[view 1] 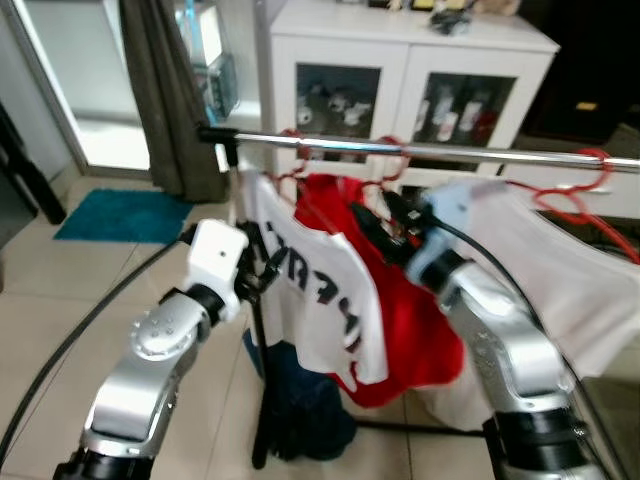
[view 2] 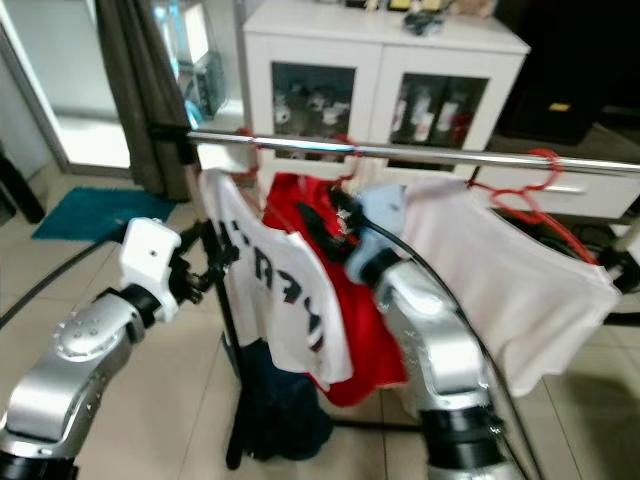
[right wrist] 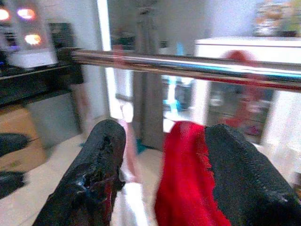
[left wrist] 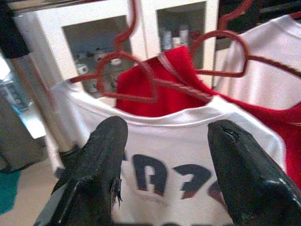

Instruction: Hang hanger

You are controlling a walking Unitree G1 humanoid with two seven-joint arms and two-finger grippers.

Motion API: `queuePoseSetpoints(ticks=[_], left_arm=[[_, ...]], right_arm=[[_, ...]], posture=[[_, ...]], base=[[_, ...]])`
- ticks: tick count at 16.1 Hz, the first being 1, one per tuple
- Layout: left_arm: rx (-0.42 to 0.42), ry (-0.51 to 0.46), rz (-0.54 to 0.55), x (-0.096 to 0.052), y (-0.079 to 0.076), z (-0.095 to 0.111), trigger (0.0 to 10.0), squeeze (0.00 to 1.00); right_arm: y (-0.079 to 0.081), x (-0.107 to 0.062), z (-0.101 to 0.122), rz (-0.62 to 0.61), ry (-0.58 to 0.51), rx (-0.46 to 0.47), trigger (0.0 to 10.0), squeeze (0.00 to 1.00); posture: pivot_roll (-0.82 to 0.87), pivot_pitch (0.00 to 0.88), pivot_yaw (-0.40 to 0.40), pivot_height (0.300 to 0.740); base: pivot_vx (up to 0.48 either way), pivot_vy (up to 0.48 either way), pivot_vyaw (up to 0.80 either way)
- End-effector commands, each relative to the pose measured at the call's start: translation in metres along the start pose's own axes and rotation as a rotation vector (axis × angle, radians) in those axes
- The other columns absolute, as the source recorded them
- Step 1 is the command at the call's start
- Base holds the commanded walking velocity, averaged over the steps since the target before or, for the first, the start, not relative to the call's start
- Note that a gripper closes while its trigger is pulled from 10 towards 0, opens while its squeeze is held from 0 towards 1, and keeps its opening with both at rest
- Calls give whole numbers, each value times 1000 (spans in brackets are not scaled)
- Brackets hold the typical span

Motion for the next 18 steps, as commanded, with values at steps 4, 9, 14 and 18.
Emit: queuePoseSetpoints(ticks=[4, 9, 14, 18], left_arm=[[21, 7, -8, -3, 0, -2, 10000, 0], [55, 80, -183, -27, -5, -6, 10000, 0], [97, 104, -125, -40, 18, 1, 10000, 0], [76, 117, -167, -58, 10, 5, 10000, 0]], right_arm=[[-6, 4, -2, -43, 67, -43, 10000, 1000], [-16, 29, -14, -36, 177, -50, 10000, 1000], [-19, 73, -21, -42, 220, 19, 10000, 1000], [-37, 92, -17, -167, 274, -65, 10000, 1000]], posture=[[-76, 0, -45, 740], [-35, 0, -67, 740], [41, 0, -58, 740], [92, 0, -81, 740]], base=[[0, -108, 0], [0, 0, 0], [0, 0, 0], [0, 0, 0]])
Point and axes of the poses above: a point about 5 cm out from each wrist's last joint towards the gripper, its own x axis pointing out of the wrist towards the gripper, its own z axis along the axis of the wrist's last joint, y = z × x, the point moved 1 cm from there along x, pointing out of the wrist towards the gripper, and after that the axes turned 9 degrees about -x, right-handed, at the moved point
